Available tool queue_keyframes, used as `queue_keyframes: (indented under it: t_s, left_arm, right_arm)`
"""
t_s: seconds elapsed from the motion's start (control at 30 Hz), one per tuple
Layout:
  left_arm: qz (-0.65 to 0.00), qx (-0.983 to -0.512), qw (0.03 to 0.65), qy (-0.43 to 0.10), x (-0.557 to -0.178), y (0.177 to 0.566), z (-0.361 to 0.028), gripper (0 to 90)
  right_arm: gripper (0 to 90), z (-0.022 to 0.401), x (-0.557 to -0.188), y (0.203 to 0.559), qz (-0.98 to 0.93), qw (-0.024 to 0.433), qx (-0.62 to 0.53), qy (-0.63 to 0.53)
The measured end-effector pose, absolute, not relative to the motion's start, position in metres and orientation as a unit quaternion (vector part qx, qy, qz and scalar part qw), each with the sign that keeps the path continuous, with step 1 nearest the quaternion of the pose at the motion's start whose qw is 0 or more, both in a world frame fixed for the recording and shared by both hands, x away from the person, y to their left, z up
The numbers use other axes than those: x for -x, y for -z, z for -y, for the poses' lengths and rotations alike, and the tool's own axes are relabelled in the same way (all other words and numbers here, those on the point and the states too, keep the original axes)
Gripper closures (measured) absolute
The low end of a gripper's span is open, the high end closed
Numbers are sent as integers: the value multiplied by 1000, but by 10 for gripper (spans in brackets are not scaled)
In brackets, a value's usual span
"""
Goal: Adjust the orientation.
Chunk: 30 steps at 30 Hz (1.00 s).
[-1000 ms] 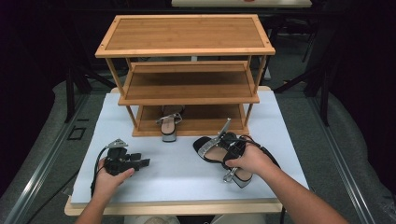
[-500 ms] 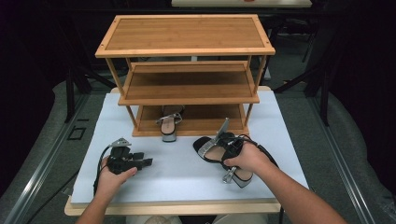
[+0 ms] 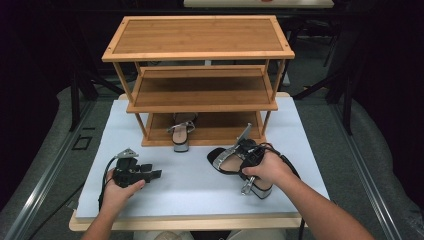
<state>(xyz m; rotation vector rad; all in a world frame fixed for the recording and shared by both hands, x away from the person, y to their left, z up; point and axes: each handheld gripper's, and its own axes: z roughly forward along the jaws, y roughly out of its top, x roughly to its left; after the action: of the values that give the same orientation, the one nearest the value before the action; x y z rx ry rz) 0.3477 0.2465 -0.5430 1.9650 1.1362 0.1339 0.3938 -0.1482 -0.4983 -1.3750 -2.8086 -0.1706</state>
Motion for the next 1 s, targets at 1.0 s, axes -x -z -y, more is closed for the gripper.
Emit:
queue_keyframes:
  t_s: [1.0]
  left_arm:
    - [-454,-785,418,-51,-347,545,-246,425]
  right_arm:
    - [419,148,-426,476,870,-6,480,115]
